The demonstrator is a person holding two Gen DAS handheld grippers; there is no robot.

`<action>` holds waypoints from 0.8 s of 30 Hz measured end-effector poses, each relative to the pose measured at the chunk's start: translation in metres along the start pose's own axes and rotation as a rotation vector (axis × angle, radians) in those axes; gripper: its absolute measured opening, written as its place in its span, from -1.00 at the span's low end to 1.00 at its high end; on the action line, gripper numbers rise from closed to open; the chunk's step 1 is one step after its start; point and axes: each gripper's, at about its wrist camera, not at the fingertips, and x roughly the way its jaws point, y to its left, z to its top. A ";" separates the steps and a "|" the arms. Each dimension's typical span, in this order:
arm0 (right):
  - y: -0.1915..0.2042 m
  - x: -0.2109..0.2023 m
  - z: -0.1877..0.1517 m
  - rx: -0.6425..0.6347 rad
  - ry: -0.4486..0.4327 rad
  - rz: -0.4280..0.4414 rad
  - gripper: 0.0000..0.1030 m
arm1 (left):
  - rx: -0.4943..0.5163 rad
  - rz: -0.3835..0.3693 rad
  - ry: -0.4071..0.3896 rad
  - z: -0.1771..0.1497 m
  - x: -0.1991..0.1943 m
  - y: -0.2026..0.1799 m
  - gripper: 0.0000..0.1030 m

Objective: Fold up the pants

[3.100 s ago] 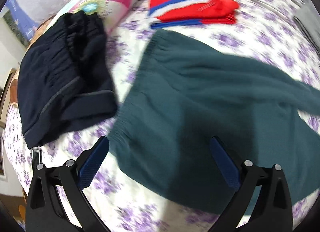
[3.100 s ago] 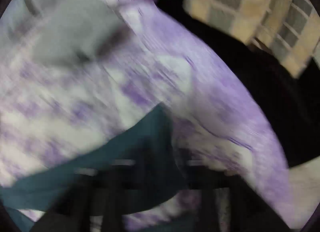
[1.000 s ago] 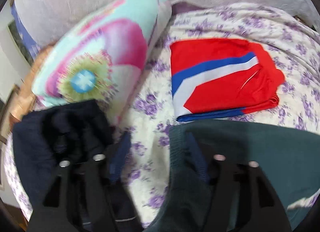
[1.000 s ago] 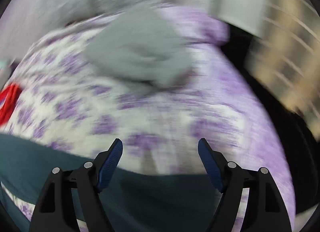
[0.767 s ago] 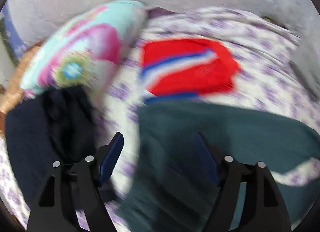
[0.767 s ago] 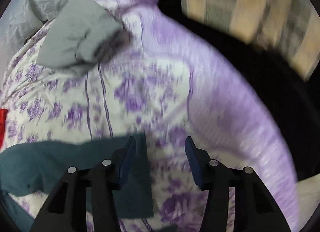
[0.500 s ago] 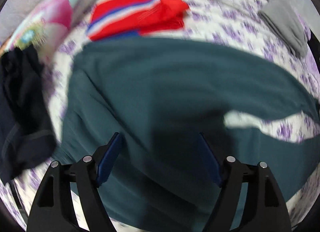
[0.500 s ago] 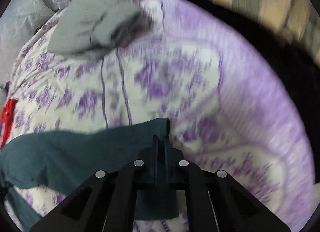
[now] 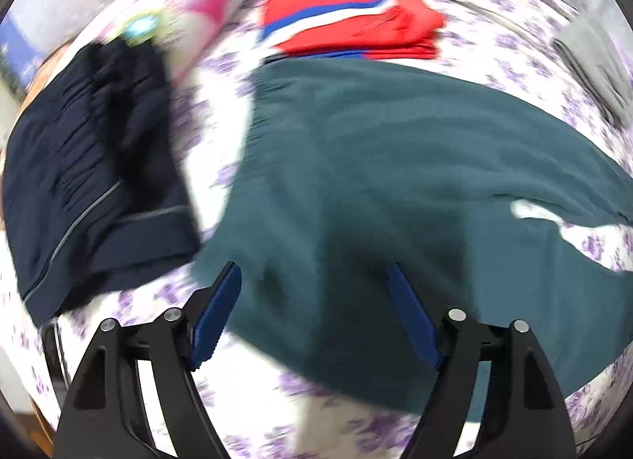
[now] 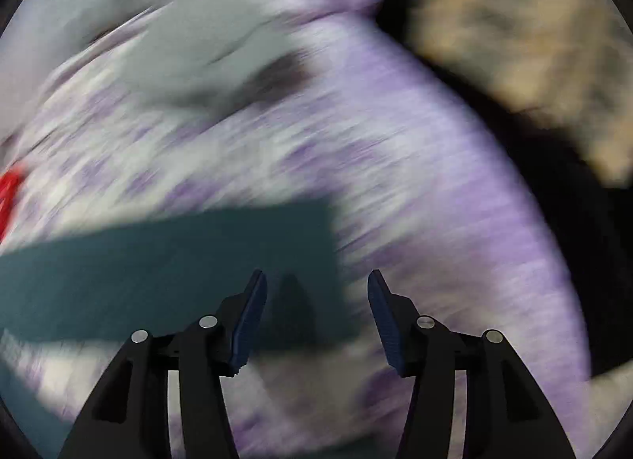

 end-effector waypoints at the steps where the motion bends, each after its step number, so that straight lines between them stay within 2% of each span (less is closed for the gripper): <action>1: 0.006 0.010 -0.003 -0.026 0.039 0.015 0.03 | -0.016 0.008 0.012 -0.002 0.002 0.007 0.44; 2: 0.006 0.020 -0.007 -0.028 0.069 0.004 0.07 | -0.038 0.020 0.028 -0.004 0.004 0.015 0.44; 4: -0.014 0.021 -0.005 0.112 0.046 0.000 0.01 | -0.068 0.052 0.041 -0.008 0.005 0.026 0.44; 5: -0.022 0.016 -0.001 0.186 0.042 -0.041 -0.04 | -0.085 0.054 0.044 -0.010 0.004 0.033 0.44; 6: -0.025 0.004 0.002 0.242 0.013 -0.163 0.10 | -0.100 0.049 0.047 -0.011 0.002 0.038 0.44; 7: -0.023 -0.008 0.002 0.252 -0.027 -0.227 0.18 | -0.123 0.037 0.051 -0.013 0.001 0.044 0.44; 8: -0.019 -0.019 0.001 0.240 -0.065 -0.217 0.34 | -0.140 0.028 0.053 -0.014 0.000 0.050 0.44; 9: -0.011 -0.029 0.000 0.208 -0.082 -0.138 0.42 | -0.156 0.023 0.057 -0.015 0.001 0.053 0.44; 10: -0.006 -0.034 -0.005 0.187 -0.082 -0.106 0.51 | -0.176 0.017 0.067 -0.017 0.003 0.057 0.44; 14: 0.019 -0.052 -0.028 0.067 -0.076 -0.111 0.57 | -0.231 -0.068 0.114 -0.022 0.012 0.064 0.44; 16: 0.032 -0.063 -0.047 0.044 -0.062 -0.073 0.57 | -0.268 -0.112 0.149 -0.023 0.021 0.065 0.42; 19: 0.049 -0.086 -0.075 0.017 -0.040 -0.018 0.57 | -0.325 -0.163 0.198 -0.019 0.037 0.065 0.05; 20: 0.053 -0.089 -0.080 0.009 -0.035 -0.010 0.58 | -0.339 -0.163 0.204 -0.016 0.041 0.064 0.05; 22: 0.059 -0.100 -0.096 -0.002 -0.024 0.008 0.63 | -0.341 -0.135 0.206 -0.009 0.048 0.061 0.06; 23: 0.060 -0.105 -0.103 -0.004 -0.019 0.005 0.65 | -0.329 -0.113 0.194 -0.003 0.048 0.059 -0.03; 24: 0.056 -0.108 -0.111 0.007 -0.010 -0.021 0.65 | -0.315 -0.097 0.172 0.001 0.047 0.057 -0.20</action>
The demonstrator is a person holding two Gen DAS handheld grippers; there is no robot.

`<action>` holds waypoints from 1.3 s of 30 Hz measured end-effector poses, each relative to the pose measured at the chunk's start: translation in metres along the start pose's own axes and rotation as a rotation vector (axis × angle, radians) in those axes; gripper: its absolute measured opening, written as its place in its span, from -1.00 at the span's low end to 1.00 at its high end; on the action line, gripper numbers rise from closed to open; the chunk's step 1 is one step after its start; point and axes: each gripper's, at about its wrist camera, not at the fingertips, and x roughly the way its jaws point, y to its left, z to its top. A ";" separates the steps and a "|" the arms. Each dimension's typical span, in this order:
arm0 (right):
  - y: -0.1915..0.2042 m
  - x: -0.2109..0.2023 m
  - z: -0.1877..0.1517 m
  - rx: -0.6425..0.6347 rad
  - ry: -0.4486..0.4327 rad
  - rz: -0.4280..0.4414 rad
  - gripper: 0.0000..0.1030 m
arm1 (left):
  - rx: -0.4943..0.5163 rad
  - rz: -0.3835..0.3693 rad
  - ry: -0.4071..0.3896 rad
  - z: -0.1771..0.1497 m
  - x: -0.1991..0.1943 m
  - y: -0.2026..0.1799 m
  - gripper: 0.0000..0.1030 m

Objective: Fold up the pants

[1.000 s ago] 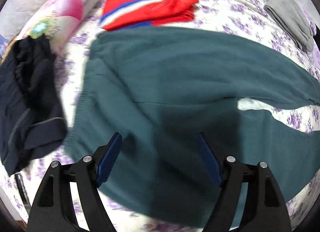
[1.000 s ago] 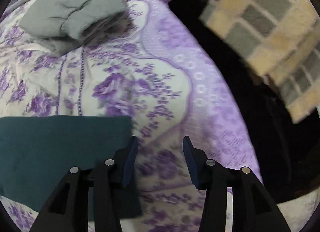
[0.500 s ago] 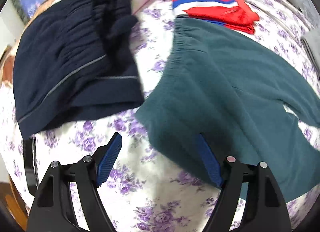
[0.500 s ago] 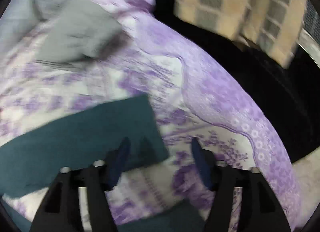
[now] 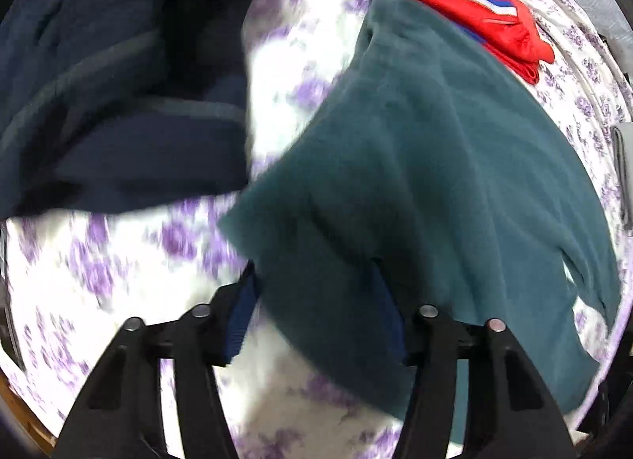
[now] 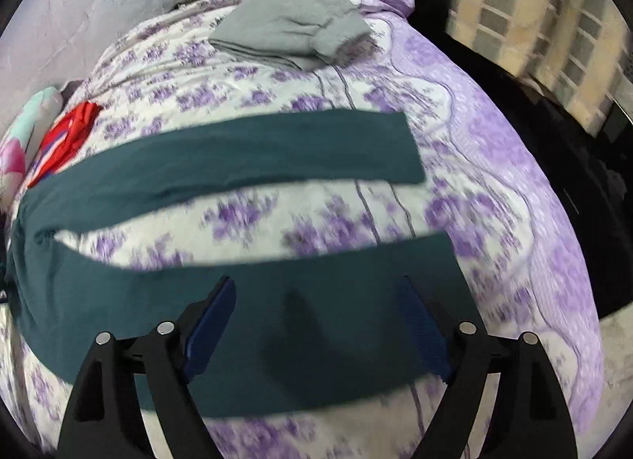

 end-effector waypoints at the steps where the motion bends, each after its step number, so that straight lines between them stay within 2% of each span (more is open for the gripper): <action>1: -0.005 -0.001 -0.004 0.016 0.006 -0.023 0.65 | 0.025 0.020 -0.028 0.003 -0.003 -0.004 -0.70; 2: -0.014 -0.002 -0.010 0.045 0.013 -0.056 0.65 | 0.040 0.032 -0.037 0.004 -0.005 -0.006 -0.90; 4: -0.045 -0.004 -0.025 0.180 0.033 -0.128 0.65 | 0.048 0.046 -0.051 0.003 -0.011 -0.008 -0.91; 5: -0.057 -0.003 -0.032 0.245 0.042 -0.129 0.65 | 0.051 0.053 -0.068 -0.001 -0.017 -0.009 -0.91; 6: -0.078 -0.001 -0.044 0.364 0.057 -0.111 0.65 | 0.053 0.057 -0.083 -0.003 -0.021 -0.009 -0.91; 9: -0.106 0.009 -0.060 0.537 0.073 -0.064 0.63 | 0.038 0.045 -0.104 -0.013 -0.032 -0.004 -0.91; 10: -0.109 0.013 -0.062 0.575 0.069 -0.032 0.60 | 0.030 0.037 -0.107 -0.016 -0.035 -0.002 -0.91; 12: -0.106 0.024 -0.060 0.586 0.069 0.013 0.40 | 0.023 0.037 -0.118 -0.021 -0.041 0.003 -0.91; 13: -0.102 0.029 -0.058 0.579 0.085 0.008 -0.03 | 0.020 0.036 -0.125 -0.022 -0.043 0.004 -0.91; 14: -0.099 0.035 -0.055 0.588 0.091 0.024 -0.58 | 0.013 0.036 -0.137 -0.025 -0.046 0.007 -0.91; 15: -0.100 0.038 -0.052 0.596 0.088 0.052 -0.97 | 0.006 0.038 -0.149 -0.027 -0.050 0.010 -0.92; 16: -0.101 0.040 -0.049 0.599 0.087 0.069 -0.96 | 0.001 0.043 -0.161 -0.030 -0.053 0.012 -0.92; 19: -0.105 0.034 -0.040 0.578 0.079 0.034 -0.97 | -0.017 0.074 -0.198 -0.035 -0.067 0.020 -0.92; 22: -0.116 0.008 -0.032 0.524 0.060 0.018 -0.97 | -0.040 0.047 -0.224 -0.047 -0.089 0.033 -0.92; 26: -0.125 -0.006 -0.044 0.422 0.106 -0.023 -0.96 | -0.015 0.046 -0.219 -0.066 -0.095 0.042 -0.91; 27: -0.127 0.002 -0.049 0.411 0.131 -0.033 -0.83 | -0.016 0.052 -0.196 -0.070 -0.088 0.045 -0.89; 28: -0.128 0.014 -0.054 0.398 0.172 -0.048 -0.64 | -0.022 0.054 -0.161 -0.074 -0.077 0.050 -0.76; 29: -0.130 0.025 -0.058 0.381 0.216 -0.080 -0.32 | -0.034 0.057 -0.107 -0.078 -0.062 0.056 -0.54; 30: -0.130 0.029 -0.060 0.358 0.210 -0.119 -0.19 | -0.044 0.071 -0.075 -0.079 -0.054 0.062 -0.46; 32: -0.127 0.021 -0.051 0.327 0.160 -0.210 0.06 | -0.052 0.073 -0.078 -0.080 -0.056 0.071 -0.20; 33: -0.123 0.012 -0.042 0.291 0.107 -0.283 0.10 | -0.051 0.067 -0.095 -0.079 -0.063 0.074 -0.15; 35: -0.114 -0.001 -0.022 0.237 0.001 -0.333 0.14 | -0.030 0.074 -0.158 -0.073 -0.082 0.076 0.00; 37: -0.101 -0.006 0.005 0.203 -0.092 -0.279 0.25 | 0.021 0.071 -0.235 -0.060 -0.101 0.072 0.13; 39: -0.077 0.003 0.035 0.155 -0.131 -0.161 0.28 | 0.063 0.037 -0.276 -0.046 -0.109 0.063 0.25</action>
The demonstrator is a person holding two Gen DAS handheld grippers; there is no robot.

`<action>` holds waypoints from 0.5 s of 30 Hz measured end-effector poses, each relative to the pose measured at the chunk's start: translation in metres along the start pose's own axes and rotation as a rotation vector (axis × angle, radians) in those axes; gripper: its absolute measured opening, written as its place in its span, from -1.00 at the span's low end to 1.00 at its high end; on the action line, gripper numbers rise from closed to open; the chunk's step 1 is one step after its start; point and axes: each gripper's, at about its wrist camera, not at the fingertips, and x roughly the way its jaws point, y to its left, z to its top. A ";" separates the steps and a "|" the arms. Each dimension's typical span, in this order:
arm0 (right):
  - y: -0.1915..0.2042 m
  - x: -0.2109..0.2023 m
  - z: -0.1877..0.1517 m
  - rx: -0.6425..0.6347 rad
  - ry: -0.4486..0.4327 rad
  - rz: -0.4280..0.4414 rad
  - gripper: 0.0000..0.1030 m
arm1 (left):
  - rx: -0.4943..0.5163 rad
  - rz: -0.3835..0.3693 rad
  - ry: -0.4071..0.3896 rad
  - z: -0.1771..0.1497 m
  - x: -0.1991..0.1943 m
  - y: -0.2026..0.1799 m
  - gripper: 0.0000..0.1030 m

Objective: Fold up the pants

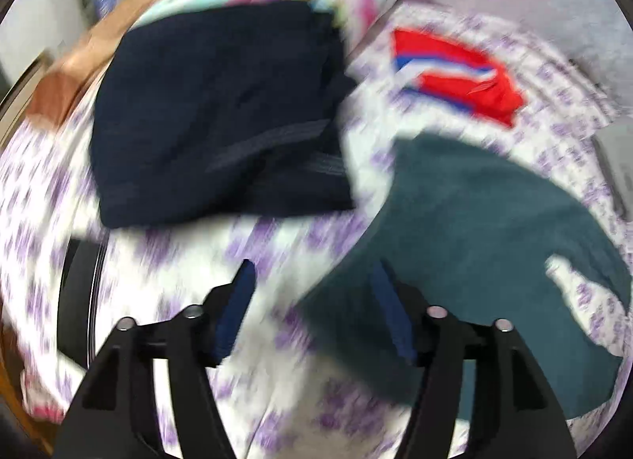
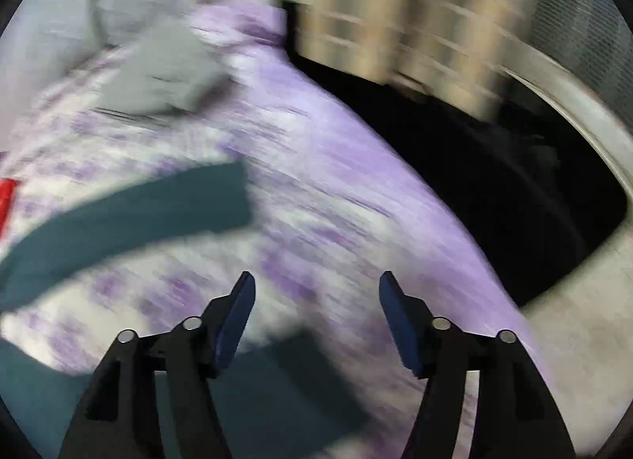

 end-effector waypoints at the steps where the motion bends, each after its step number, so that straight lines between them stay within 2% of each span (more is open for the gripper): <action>1: 0.018 0.006 0.011 -0.027 -0.006 0.055 0.28 | 0.031 -0.013 -0.009 0.010 0.001 -0.008 0.26; 3: 0.053 0.016 0.030 -0.077 -0.009 0.163 0.29 | 0.140 -0.049 -0.022 0.034 0.010 -0.033 0.29; 6: 0.108 0.029 0.050 -0.168 0.012 0.292 0.32 | 0.279 -0.052 -0.029 0.059 0.031 -0.064 0.30; 9: 0.164 0.041 0.060 -0.265 0.044 0.400 0.33 | 0.369 -0.100 0.022 0.082 0.062 -0.092 0.30; 12: 0.212 0.051 0.067 -0.373 0.069 0.463 0.33 | 0.482 -0.105 0.051 0.093 0.090 -0.112 0.30; 15: 0.244 0.063 0.069 -0.432 0.106 0.523 0.33 | 0.539 -0.076 0.088 0.101 0.115 -0.120 0.30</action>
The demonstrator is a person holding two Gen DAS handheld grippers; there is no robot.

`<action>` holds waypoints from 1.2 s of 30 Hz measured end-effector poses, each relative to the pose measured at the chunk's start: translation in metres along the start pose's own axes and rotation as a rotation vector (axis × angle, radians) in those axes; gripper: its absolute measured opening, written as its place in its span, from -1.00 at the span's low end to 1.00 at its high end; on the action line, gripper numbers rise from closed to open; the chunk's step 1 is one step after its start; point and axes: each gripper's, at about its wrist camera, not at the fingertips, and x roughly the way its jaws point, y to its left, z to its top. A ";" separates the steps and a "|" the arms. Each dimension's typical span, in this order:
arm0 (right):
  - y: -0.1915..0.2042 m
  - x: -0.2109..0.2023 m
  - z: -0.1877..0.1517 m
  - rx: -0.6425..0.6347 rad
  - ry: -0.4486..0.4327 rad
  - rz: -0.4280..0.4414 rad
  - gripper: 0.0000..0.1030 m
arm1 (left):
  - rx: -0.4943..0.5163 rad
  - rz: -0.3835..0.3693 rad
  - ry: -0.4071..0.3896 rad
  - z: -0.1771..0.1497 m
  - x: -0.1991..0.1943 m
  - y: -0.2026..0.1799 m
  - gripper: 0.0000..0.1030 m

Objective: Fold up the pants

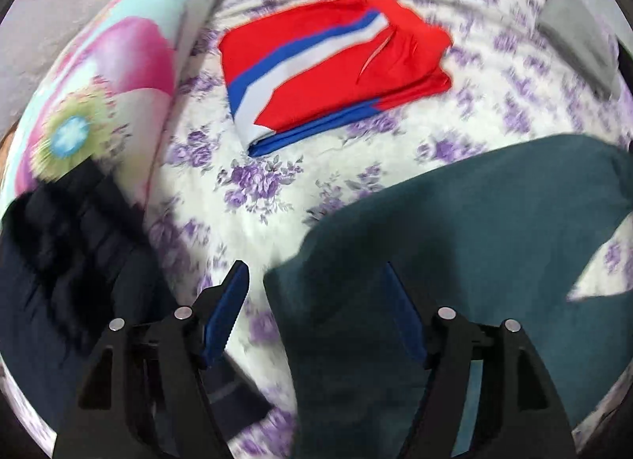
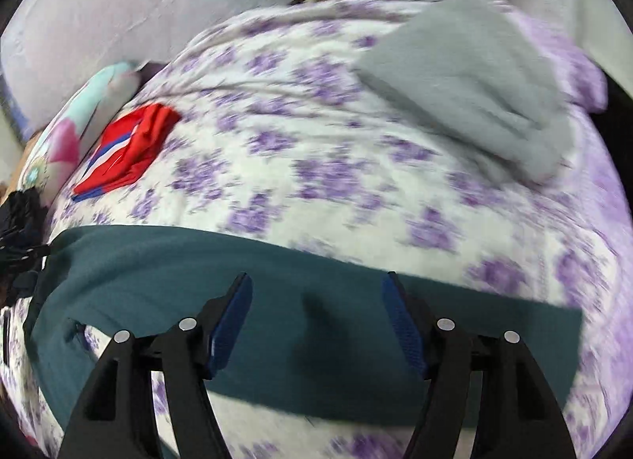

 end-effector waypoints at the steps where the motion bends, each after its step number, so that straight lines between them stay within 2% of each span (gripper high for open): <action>1: 0.005 0.005 0.003 -0.016 0.008 0.021 0.33 | 0.007 -0.002 0.007 0.003 0.005 0.001 0.30; 4: 0.021 0.025 0.013 -0.079 0.042 0.065 0.33 | 0.045 -0.014 0.022 0.009 0.019 0.001 0.28; 8: 0.040 0.054 0.017 -0.182 0.120 0.065 0.32 | 0.098 -0.063 0.057 0.011 0.036 0.000 -0.07; 14: 0.056 0.072 0.025 -0.262 0.140 0.074 0.32 | 0.158 -0.089 0.046 0.016 0.036 -0.007 -0.47; 16: 0.060 0.077 0.027 -0.278 0.152 0.086 0.22 | 0.196 -0.087 0.048 0.017 0.037 -0.013 -0.57; 17: 0.062 0.080 0.027 -0.289 0.163 0.098 0.08 | 0.207 -0.089 0.050 0.017 0.037 -0.014 -0.61; 18: 0.064 0.083 0.028 -0.300 0.176 0.108 -0.02 | 0.214 -0.089 0.052 0.020 0.038 -0.018 -0.62; 24: 0.068 0.088 0.030 -0.324 0.192 0.111 -0.10 | 0.216 -0.119 0.072 0.025 0.039 -0.013 -0.57; 29: 0.071 0.080 0.037 -0.328 0.165 0.143 -0.08 | 0.227 -0.098 0.063 0.031 0.042 -0.002 -0.19; 33: 0.078 0.089 0.040 -0.341 0.201 0.172 -0.08 | 0.202 -0.134 0.077 0.036 0.048 0.007 -0.17; 36: 0.084 0.101 0.038 -0.359 0.217 0.163 -0.07 | 0.212 -0.151 0.086 0.039 0.052 0.009 -0.17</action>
